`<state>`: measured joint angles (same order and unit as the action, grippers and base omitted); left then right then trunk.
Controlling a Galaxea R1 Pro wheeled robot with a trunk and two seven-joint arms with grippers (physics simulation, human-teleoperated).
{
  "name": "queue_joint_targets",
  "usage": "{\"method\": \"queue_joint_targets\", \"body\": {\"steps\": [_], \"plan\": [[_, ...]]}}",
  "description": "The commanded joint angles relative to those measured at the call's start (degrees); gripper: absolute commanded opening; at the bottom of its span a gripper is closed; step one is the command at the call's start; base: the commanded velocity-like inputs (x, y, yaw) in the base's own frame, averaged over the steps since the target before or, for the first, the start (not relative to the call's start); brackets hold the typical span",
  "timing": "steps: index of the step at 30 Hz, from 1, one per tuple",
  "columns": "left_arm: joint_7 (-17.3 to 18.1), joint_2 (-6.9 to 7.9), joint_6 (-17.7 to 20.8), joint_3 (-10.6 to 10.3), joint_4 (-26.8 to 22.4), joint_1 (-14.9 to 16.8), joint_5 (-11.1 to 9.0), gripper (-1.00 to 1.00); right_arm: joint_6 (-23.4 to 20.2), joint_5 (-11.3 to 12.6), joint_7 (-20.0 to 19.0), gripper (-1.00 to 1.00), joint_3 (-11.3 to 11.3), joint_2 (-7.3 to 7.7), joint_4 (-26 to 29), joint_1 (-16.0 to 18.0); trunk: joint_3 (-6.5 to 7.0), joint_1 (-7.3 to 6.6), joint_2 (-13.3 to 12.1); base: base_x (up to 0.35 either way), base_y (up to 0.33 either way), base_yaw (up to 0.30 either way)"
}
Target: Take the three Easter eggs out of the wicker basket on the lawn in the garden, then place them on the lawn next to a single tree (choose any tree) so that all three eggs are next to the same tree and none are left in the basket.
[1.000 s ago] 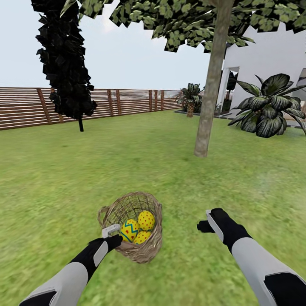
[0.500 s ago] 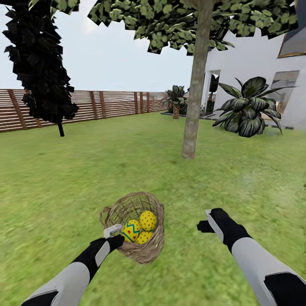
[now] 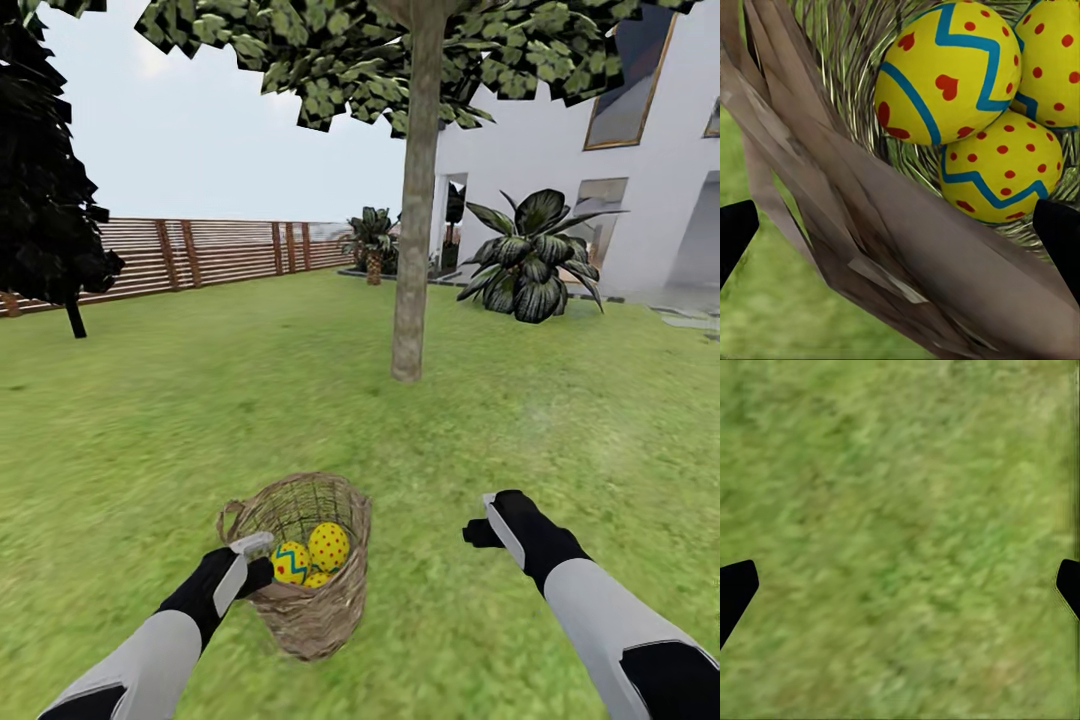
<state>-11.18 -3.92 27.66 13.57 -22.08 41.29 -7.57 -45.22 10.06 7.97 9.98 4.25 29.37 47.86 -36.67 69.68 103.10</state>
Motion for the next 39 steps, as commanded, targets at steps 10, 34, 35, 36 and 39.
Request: {"method": "queue_joint_targets", "body": {"steps": [10,34,35,36,39], "plan": [[-0.25,-0.5,-0.15,0.05,-0.07,0.02,-1.36,-1.0,-0.21,0.58,0.55,1.0,0.54,-0.11,0.07,0.04,0.54,0.03,0.03,0.339,0.0,-0.252],[-0.14,-0.36,-0.86,0.14,-0.16,0.02,-1.48,-1.0,-0.13,0.53,0.55,1.0,0.65,-0.41,-0.02,0.04,1.97,0.03,0.03,0.339,0.0,-0.23],[-0.15,-0.36,-0.86,0.14,-0.16,0.02,-1.47,-1.0,-0.13,0.51,0.55,1.0,0.65,-0.39,-0.02,0.04,2.03,0.03,0.03,0.34,0.0,-0.225],[-0.16,-0.32,-0.86,0.14,-0.16,0.02,-1.47,-1.0,-0.13,0.55,0.55,1.0,0.65,-0.38,-0.02,0.04,2.08,0.03,0.03,0.34,0.0,-0.216],[-0.16,-0.16,-2.01,0.26,-0.16,0.01,-1.48,-1.0,-0.13,0.57,0.5,1.0,0.65,-0.38,0.01,0.04,2.11,0.03,0.03,0.339,0.0,-0.038]]}}
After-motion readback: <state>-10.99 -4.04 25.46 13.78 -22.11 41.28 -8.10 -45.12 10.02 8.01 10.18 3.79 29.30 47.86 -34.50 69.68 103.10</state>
